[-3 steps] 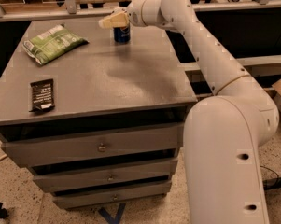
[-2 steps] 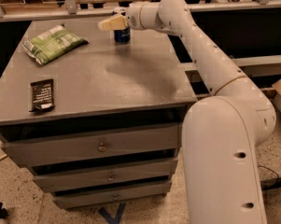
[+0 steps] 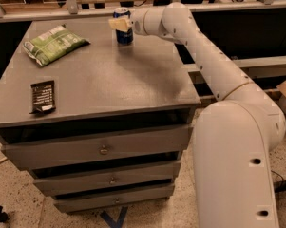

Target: Move pepsi can near rxbar chocolate

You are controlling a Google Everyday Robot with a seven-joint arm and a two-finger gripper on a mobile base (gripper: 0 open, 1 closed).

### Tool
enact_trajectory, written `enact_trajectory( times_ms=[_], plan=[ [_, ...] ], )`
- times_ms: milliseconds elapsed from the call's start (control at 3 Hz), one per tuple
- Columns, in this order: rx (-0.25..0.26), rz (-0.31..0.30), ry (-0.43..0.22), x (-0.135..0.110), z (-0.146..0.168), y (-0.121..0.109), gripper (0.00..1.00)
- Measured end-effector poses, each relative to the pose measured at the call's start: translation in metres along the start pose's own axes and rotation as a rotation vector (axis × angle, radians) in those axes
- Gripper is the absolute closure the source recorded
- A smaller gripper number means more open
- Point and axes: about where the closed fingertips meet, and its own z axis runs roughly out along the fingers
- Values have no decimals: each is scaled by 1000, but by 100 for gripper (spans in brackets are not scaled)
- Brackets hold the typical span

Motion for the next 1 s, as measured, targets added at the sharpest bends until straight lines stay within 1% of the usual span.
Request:
enact_trajectory(
  times_ms=[333,667,1000],
  plan=[
    [-5,6,-19,-3,-5,-2,89],
    [-48,-23,-41,-22,-23,13,100],
    [-170,-58,-88,-61,-51,69,100]
  ],
)
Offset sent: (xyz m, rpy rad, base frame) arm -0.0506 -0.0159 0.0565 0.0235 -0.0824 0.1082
